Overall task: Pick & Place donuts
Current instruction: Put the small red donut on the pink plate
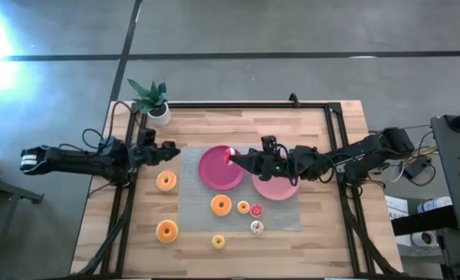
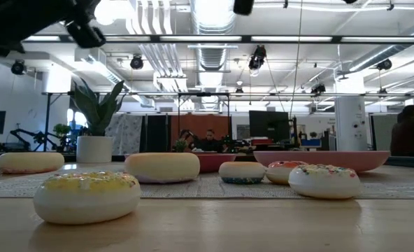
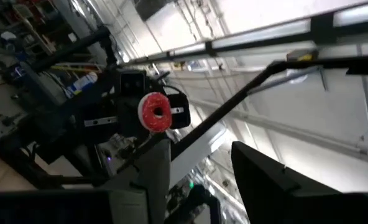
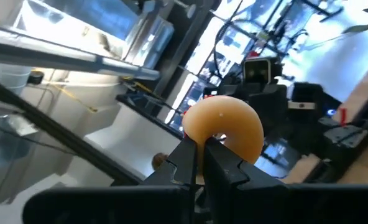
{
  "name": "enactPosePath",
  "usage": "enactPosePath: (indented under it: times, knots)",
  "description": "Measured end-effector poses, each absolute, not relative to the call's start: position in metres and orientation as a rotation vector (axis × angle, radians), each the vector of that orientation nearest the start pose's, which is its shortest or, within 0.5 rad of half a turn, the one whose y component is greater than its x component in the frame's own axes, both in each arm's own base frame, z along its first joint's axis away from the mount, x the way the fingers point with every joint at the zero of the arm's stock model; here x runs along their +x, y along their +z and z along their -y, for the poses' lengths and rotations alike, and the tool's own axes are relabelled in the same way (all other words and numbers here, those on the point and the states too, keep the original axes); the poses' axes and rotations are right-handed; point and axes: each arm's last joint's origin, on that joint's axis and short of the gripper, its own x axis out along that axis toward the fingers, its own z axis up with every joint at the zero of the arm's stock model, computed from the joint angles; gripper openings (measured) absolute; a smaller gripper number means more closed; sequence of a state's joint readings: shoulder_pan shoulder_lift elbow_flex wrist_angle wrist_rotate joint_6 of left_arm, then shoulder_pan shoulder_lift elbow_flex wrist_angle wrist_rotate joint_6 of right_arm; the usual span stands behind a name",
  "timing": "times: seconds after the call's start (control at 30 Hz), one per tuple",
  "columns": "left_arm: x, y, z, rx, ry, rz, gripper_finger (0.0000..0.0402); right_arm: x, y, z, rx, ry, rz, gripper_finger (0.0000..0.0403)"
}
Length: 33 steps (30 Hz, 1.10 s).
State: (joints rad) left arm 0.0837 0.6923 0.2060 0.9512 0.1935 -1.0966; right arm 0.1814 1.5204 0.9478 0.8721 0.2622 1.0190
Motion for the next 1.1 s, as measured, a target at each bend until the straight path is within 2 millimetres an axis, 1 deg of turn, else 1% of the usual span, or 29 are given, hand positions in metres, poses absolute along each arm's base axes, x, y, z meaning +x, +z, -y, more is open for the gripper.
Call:
enactPosePath:
  times: [0.13,0.23,0.33,0.4,0.57,0.73,0.77,0.87,1.0,1.1]
  knots:
    - [0.170,0.273,-0.007,-0.965,-0.403,0.297,0.0145,0.342,0.323,-0.057,1.053,0.136,0.310,0.0013]
    - [0.190,0.285,-0.012,-0.940,-0.422,0.255,0.0145,0.350,0.332,-0.060,1.024,0.190,0.311,0.0013]
    - [0.203,0.308,-0.020,-0.886,-0.514,0.311,0.0145,0.358,0.337,-0.062,0.992,0.199,0.324,0.0013]
    - [0.211,0.318,-0.025,-0.876,-0.571,0.311,0.0145,0.361,0.341,-0.062,0.979,0.207,0.333,0.0013]
    - [0.226,0.327,-0.032,-0.870,-0.638,0.278,0.0145,0.361,0.346,-0.063,0.960,0.212,0.347,0.0013]
    - [0.246,0.322,-0.036,-0.923,-0.654,0.220,0.0145,0.360,0.347,-0.063,0.949,0.202,0.353,0.0013]
    - [0.250,0.325,-0.036,-0.913,-0.667,0.232,0.0145,0.360,0.347,-0.063,0.950,0.203,0.355,0.0013]
    - [0.255,0.333,-0.037,-0.887,-0.705,0.242,0.0145,0.360,0.346,-0.063,0.949,0.202,0.352,0.0013]
    - [0.263,0.334,-0.038,-0.888,-0.715,0.219,0.0145,0.360,0.347,-0.063,0.946,0.202,0.355,0.0013]
    - [0.265,0.339,-0.038,-0.860,-0.745,0.219,0.0145,0.359,0.347,-0.062,0.940,0.200,0.356,0.0013]
